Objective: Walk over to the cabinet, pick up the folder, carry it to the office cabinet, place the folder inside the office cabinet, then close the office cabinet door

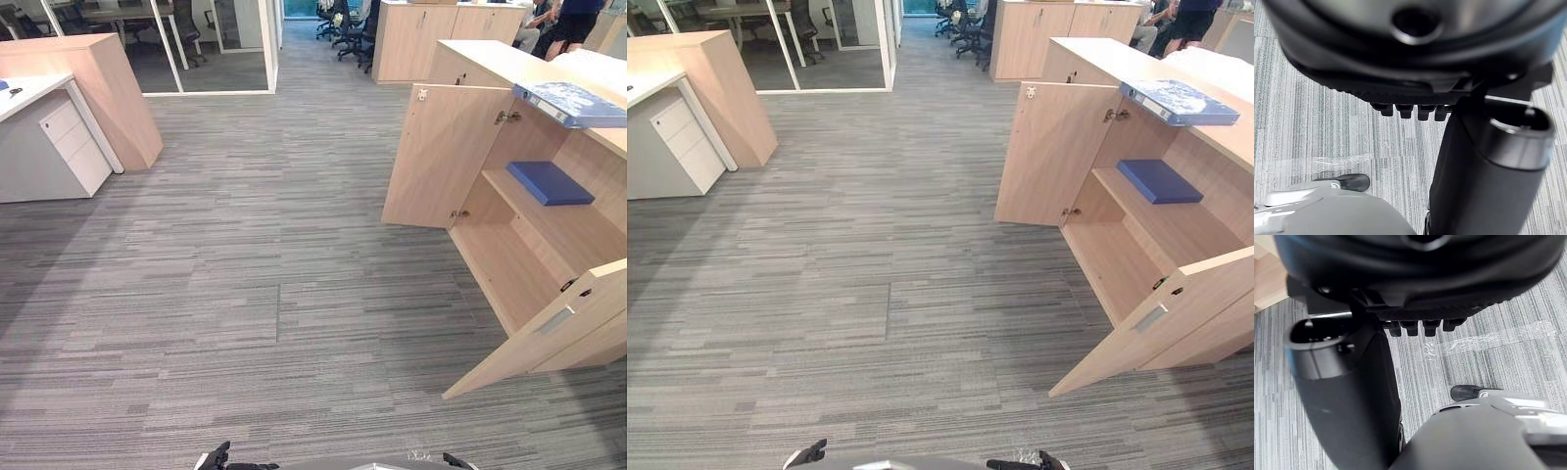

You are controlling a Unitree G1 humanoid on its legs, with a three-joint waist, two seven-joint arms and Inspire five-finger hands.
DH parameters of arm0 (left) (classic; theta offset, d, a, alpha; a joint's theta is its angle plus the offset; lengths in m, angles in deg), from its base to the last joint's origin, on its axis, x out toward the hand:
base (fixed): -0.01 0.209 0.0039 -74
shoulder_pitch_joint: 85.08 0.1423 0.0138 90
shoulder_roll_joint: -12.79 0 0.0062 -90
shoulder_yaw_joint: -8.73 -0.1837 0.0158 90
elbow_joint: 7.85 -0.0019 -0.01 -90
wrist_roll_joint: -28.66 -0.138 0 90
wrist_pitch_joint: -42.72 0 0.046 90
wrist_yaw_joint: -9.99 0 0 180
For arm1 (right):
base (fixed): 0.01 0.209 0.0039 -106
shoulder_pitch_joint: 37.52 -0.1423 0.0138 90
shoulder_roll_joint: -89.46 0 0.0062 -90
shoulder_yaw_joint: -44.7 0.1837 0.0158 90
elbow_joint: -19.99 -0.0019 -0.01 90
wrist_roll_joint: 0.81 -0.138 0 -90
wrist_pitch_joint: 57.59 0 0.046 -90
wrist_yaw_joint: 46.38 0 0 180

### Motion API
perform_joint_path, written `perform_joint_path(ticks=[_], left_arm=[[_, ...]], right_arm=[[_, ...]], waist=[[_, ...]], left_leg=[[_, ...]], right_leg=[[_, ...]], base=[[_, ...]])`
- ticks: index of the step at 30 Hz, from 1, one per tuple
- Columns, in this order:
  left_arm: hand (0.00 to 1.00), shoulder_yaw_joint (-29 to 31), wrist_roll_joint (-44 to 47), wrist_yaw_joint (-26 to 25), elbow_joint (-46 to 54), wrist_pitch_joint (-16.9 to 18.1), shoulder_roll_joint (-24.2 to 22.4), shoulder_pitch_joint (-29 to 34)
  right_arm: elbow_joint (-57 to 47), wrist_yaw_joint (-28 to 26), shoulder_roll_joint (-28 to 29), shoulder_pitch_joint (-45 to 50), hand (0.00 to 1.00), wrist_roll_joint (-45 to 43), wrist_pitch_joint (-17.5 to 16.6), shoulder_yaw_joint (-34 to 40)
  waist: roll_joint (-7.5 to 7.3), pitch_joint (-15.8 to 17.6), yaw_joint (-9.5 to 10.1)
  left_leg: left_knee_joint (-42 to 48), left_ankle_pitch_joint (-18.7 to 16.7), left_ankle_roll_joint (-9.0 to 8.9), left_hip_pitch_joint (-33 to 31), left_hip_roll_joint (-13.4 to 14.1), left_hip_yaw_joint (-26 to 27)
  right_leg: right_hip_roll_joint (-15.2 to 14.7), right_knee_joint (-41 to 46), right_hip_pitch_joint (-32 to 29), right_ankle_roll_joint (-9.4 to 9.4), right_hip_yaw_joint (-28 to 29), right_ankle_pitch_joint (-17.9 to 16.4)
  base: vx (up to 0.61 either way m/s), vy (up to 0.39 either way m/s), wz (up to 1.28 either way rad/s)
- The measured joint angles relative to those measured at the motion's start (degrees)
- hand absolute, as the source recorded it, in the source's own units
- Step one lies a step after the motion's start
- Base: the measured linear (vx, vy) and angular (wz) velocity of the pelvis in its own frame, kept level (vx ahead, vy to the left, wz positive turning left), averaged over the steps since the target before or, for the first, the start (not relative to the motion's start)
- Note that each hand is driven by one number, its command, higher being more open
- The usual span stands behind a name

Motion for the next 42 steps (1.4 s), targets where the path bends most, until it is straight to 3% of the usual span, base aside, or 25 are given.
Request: perform_joint_path(ticks=[7, 15, 36, 39, 40, 41, 42], left_arm=[[1.00, 0.6, 2.0, 3.1, -1.9, -0.1, 0.4, -0.4], [1.00, 0.8, 2.4, 3.4, -2.1, -0.1, 0.4, -0.4], [1.00, 1.3, 0.8, -1.7, -1.9, 1.9, 0.2, -0.8], [1.00, 4.2, 2.4, -1.7, 0.3, 1.9, -0.1, -0.8], [1.00, 6.0, 3.7, -1.7, 1.5, 2.0, -0.7, -0.6], [1.00, 8.9, 4.8, -1.6, 3.5, 2.1, -1.9, -0.7], [1.00, 9.9, 4.9, -1.6, 4.4, 2.4, -2.5, -0.4]], right_arm=[[0.1, -0.4, 0.3, 0.0, 1.00, 0.0, 0.0, 1.0], [0.1, -0.7, 0.3, 0.1, 1.00, 0.0, 0.0, 1.1], [1.0, 0.1, 0.8, 0.1, 1.00, -5.1, -0.3, 2.2], [1.1, 0.0, 1.4, -0.2, 1.00, -6.7, -0.7, 3.8], [1.1, 0.0, 1.3, -0.6, 1.00, -7.0, -0.7, 4.9], [1.1, 0.0, 1.0, -0.6, 1.00, -7.0, -0.7, 5.5], [1.1, 0.0, 0.7, -0.7, 1.00, -7.0, -0.7, 5.4]], waist=[[-0.26, 0.2, -0.02], [-0.33, 0.2, -0.02], [-1.00, 0.5, -0.14], [-1.37, 2.4, -0.14], [-0.78, 3.7, -0.04], [-0.09, 4.3, 0.01], [0.73, 4.6, 0.26]], left_leg=[[-0.1, -0.1, -0.14, 0.4, 0.0, 0.4], [0.0, -0.1, -0.14, 0.5, 0.0, 0.5], [0.3, -0.3, -0.39, -1.6, 0.0, -0.4], [16.1, -7.2, -3.40, -8.1, 0.7, 0.8], [26.4, -9.5, -5.29, -12.2, 2.1, 2.0], [38.4, -9.2, -5.24, -17.4, 3.9, 3.7], [43.4, -8.3, -4.68, -19.6, 5.0, 4.2]], right_leg=[[0.0, 0.0, 0.1, 0.03, 0.1, 0.0], [0.0, 0.0, 0.1, 0.03, 0.3, 0.0], [0.0, -1.1, -0.9, -0.12, -0.9, 0.1], [0.0, 0.8, -1.0, -1.71, -0.7, -1.4], [0.5, 2.3, -0.9, -2.94, -0.4, -2.8], [1.1, 3.7, -0.9, -3.62, 0.0, -3.6], [1.7, 4.3, -0.8, -3.90, 0.5, -4.0]], base=[[-0.01, -0.005, -0.01], [-0.02, -0.014, -0.02], [0.00, -0.006, 0.02], [-0.05, 0.000, -0.05], [-0.08, 0.003, -0.13], [-0.07, 0.001, -0.19], [-0.03, 0.010, -0.28]])
